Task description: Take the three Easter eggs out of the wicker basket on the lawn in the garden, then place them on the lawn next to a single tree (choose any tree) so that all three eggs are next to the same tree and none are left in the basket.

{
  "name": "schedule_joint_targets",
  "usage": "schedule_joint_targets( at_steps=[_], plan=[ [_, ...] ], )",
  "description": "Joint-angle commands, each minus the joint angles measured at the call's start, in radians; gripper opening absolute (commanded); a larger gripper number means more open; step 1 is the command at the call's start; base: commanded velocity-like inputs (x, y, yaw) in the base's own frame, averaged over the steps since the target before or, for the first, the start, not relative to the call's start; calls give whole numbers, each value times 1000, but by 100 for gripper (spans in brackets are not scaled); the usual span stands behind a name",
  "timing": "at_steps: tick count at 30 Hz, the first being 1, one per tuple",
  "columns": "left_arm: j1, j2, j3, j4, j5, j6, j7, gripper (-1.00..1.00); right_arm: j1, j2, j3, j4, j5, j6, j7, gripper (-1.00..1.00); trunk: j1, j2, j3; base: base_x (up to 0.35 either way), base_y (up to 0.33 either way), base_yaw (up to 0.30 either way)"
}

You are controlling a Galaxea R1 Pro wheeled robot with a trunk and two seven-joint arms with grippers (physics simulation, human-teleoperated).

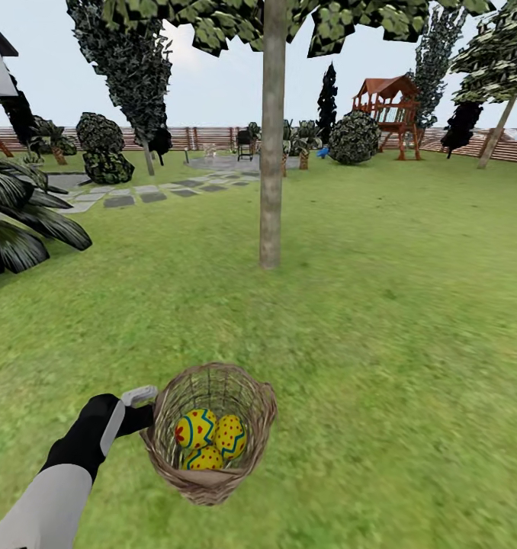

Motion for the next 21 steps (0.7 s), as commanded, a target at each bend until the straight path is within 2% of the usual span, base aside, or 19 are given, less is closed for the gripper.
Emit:
schedule_joint_targets(
  at_steps=[1,2,3,4,5,6,7,8,9,10,11,13,16,21],
  plan=[
    [-1,-1,2,-1,14,4,-1,-100,-1,-3,-8,-1,9,3,3,100,1,-2,-2,337,0,0],
    [-1,-1,2,0,14,4,-1,-100,-4,-5,-9,-7,8,12,2,100,1,-2,-2,338,0,0],
    [-1,-1,2,-1,14,4,-1,-100,-17,-6,-13,-21,1,52,1,100,1,-2,-2,338,0,0],
    [-1,-3,1,-1,14,4,-1,-100,-42,-6,-27,-52,-25,125,0,100,1,-2,-2,338,0,0],
    [-1,-11,1,-2,14,4,-1,-100,-91,-6,-38,-147,-65,258,0,100,1,-2,-2,337,0,0],
    [-1,-13,0,-2,14,5,-1,-100,-116,-5,-41,-234,-75,332,1,100,1,-2,-2,337,0,0],
    [-1,-14,0,-3,13,5,-1,-100,-134,-5,-42,-364,-84,411,5,100,1,-2,-2,337,0,0],
    [-1,-14,-1,-3,12,5,-1,-100,-155,-3,-43,-564,-144,522,8,100,1,-2,-2,337,0,0],
    [-1,-13,-1,-4,12,5,-1,-100,-159,-3,-40,-664,-188,597,7,100,1,-2,-2,338,0,0],
    [-1,-13,-1,-3,12,5,-1,-100,-161,-3,-37,-709,-201,626,2,100,1,-2,-2,337,0,0],
    [-1,-13,-1,-4,12,5,-1,-100,-161,-5,-34,-754,-206,636,-2,100,1,-2,-2,337,0,0],
    [-1,-13,-2,-4,12,5,0,-100,-162,-9,-33,-764,-206,581,-3,100,1,-2,-2,337,0,0],
    [-1,-14,-2,-3,12,5,0,-100,-162,-9,-35,-764,-207,571,-2,100,1,-2,-2,337,0,0],
    [-1,-15,-2,-3,12,5,1,-100,-162,-5,-35,-742,-214,467,4,100,1,-2,-2,337,0,0]
  ],
)
